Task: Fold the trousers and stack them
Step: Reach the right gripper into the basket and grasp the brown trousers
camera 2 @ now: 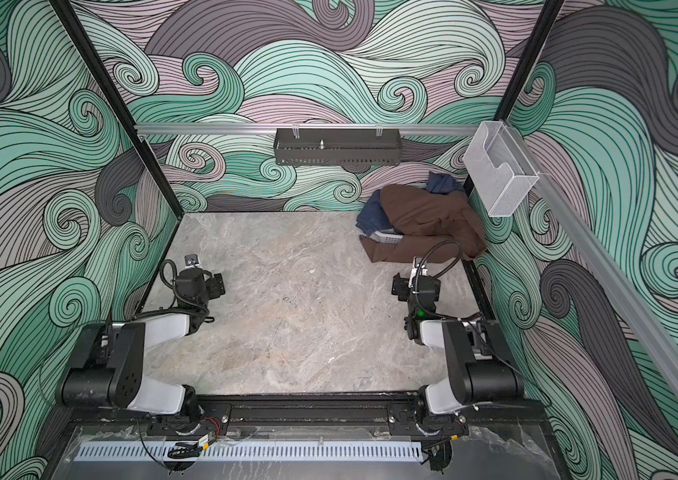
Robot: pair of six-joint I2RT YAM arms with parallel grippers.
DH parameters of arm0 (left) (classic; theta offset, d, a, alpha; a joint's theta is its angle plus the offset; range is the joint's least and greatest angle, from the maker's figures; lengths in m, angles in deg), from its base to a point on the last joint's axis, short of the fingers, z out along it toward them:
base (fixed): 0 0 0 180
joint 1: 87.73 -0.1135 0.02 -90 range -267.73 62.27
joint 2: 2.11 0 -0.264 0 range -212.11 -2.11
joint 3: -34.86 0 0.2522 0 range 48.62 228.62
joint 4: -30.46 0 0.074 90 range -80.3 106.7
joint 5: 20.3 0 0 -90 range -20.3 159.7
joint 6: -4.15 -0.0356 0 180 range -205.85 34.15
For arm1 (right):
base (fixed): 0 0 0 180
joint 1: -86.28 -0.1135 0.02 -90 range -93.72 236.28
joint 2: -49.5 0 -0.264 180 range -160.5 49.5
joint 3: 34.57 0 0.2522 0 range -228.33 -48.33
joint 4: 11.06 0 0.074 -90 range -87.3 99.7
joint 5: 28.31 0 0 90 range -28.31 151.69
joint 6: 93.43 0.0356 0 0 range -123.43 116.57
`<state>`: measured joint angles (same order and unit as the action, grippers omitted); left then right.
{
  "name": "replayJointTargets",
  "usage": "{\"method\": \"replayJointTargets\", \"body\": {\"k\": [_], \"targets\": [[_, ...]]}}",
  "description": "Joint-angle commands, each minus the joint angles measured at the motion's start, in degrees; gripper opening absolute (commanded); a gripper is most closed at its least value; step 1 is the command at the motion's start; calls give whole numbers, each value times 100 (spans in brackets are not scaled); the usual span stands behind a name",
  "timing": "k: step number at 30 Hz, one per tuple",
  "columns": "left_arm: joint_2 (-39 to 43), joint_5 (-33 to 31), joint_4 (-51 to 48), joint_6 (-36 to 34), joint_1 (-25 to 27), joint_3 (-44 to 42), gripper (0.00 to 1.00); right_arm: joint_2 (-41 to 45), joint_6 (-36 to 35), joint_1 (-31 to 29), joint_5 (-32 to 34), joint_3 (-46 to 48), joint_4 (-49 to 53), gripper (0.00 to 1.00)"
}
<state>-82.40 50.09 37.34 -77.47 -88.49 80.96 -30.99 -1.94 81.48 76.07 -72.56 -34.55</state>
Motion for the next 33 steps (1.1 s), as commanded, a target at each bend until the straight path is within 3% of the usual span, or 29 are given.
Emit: {"method": "replayJointTargets", "body": {"k": [1, 3, 6, 9, 11, 14, 24, 33], "targets": [[641, -140, -2095, 861, 19, 1049, 79, 1310, 1347, -90, 754, -1145, 2548, 97], [772, 275, -2812, 1283, 72, 1462, 77, 1455, 1872, -100, 648, -1823, 3629, 97], [741, 767, -3957, 1558, 461, 2241, 78, 961, 2438, -45, 598, -3172, 5296, 99], [558, 933, -4799, 1600, 1071, 2905, 85, 217, 2678, 82, 583, -4497, 6328, 99], [474, 901, -5095, 1605, 1453, 3151, 99, -392, 2888, 215, 539, -5308, 6796, 99], [415, 953, -5163, 1618, 1805, 3178, 99, -1287, 3215, 421, 331, -6461, 7375, 99], [-12, 1421, -5125, 1912, 2123, 2945, 99, -3124, 4078, 807, 229, -7885, 7533, 99], [-271, 1591, -4915, 1906, 2172, 2849, 99, -4260, 4184, 948, 86, -8609, 7035, 99]]}}
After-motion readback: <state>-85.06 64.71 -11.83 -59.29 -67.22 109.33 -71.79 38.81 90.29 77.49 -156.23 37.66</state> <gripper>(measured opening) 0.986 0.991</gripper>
